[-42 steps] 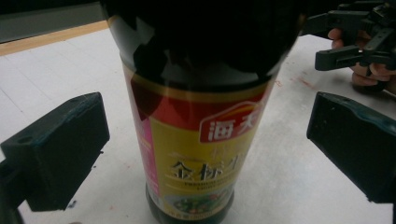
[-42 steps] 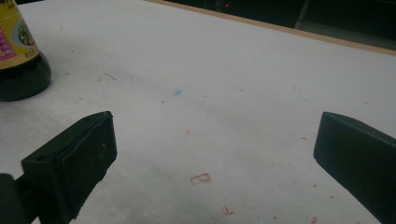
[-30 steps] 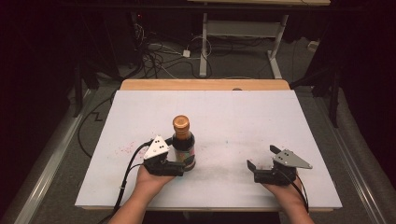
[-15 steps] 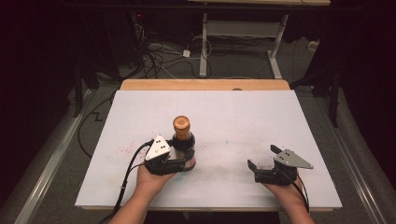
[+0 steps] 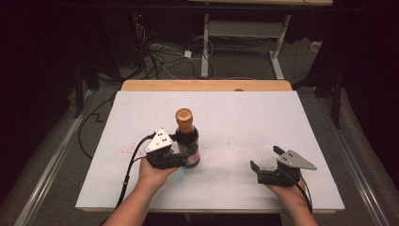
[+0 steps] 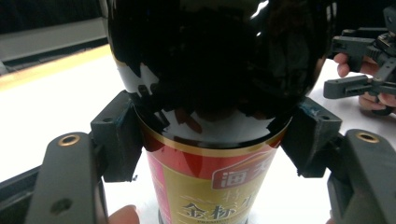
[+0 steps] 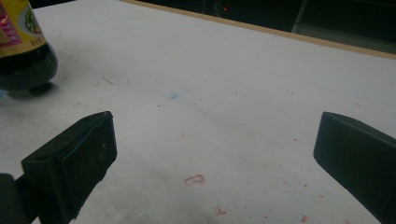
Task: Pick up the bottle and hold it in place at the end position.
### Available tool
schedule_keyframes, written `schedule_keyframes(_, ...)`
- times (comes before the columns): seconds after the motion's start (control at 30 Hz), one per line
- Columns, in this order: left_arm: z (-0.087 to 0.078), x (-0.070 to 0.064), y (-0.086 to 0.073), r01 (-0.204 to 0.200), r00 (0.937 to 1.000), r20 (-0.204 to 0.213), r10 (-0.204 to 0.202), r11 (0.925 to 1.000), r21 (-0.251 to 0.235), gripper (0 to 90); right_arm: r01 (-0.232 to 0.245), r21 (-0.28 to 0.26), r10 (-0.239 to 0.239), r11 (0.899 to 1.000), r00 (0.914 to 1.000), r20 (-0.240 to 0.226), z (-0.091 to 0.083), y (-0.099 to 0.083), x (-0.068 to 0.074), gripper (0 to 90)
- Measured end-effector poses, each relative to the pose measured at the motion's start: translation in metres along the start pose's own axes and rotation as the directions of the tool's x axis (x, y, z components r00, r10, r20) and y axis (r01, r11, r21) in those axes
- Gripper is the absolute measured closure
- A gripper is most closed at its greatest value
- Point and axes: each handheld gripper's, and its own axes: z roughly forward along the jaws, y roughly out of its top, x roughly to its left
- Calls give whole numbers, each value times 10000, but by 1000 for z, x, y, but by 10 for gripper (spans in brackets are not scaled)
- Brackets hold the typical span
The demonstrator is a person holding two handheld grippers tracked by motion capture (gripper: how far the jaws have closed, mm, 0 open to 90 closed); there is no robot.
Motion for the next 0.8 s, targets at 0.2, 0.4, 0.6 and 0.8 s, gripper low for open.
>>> schedule_keyframes(0.2, 10, 8, 9, 51, 9999, 146, -53, 9998, 169, 291, -51, 10, 51, 10000, 10000, 26, -2, -1, -2, 0)
schedule_keyframes(0.4, 23, 12, 11, -194, 9996, 226, 188, 9995, 268, 291, -122, 3, 122, 9999, 9999, 102, -5, -2, -3, 0)
schedule_keyframes(0.6, 41, 16, 13, -179, 9976, 673, 164, 9996, 219, 290, -132, -34, 133, 9999, 9998, 173, -9, -3, -5, 0)
schedule_keyframes(0.8, 63, 22, 16, -346, 9958, 857, 314, 9987, 362, 289, -167, -57, 168, 9998, 9995, 267, -11, -5, -7, 0)
